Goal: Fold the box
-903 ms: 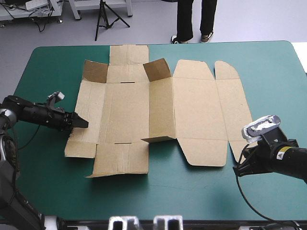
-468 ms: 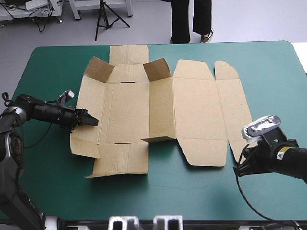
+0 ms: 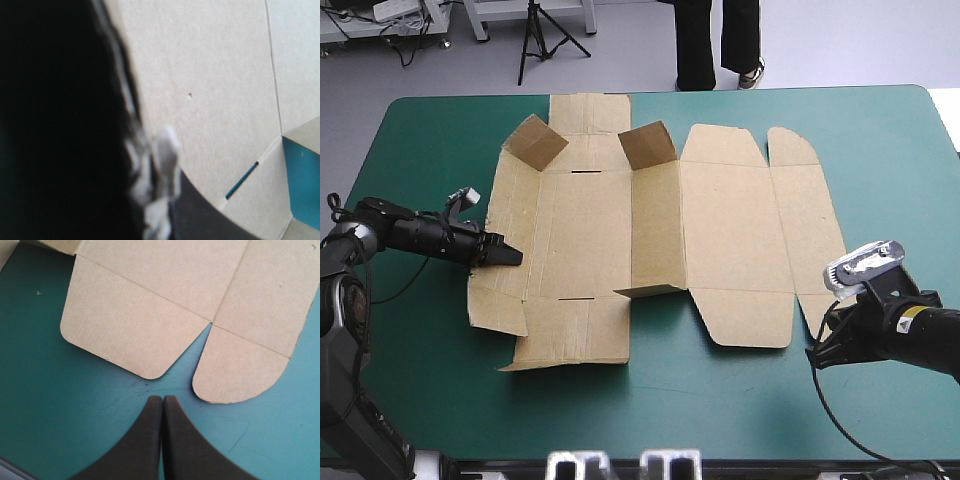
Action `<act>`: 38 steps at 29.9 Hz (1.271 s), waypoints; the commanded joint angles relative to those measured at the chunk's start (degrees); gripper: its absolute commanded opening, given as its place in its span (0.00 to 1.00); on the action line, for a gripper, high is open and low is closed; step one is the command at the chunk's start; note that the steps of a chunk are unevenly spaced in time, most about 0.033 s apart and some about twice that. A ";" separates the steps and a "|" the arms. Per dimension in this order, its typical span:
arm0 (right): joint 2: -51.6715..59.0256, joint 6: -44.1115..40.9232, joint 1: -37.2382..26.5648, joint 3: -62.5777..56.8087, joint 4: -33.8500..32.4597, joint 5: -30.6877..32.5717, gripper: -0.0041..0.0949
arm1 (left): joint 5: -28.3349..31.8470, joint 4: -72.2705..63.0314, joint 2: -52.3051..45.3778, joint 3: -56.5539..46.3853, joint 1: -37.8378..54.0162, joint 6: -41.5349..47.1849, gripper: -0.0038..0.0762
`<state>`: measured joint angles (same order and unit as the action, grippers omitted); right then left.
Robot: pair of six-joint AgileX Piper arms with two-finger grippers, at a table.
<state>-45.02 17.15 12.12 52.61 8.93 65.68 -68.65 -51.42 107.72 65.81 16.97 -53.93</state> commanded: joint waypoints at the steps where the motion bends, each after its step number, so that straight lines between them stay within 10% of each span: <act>1: 0.20 0.32 -0.01 1.15 0.77 -2.42 0.02 | -6.04 -8.14 -3.83 1.65 -1.20 -2.81 0.04; 23: 0.07 3.09 -0.01 7.64 0.30 -18.63 0.02 | -5.61 34.85 -18.53 50.10 -31.88 -2.84 0.04; 38: -7.30 3.30 -0.01 29.28 -2.10 -16.14 0.02 | 3.54 75.70 -18.53 45.28 -56.57 5.91 0.04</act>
<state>-50.69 19.96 12.12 77.58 7.37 52.05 -71.36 15.85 91.50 111.03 -35.01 -52.10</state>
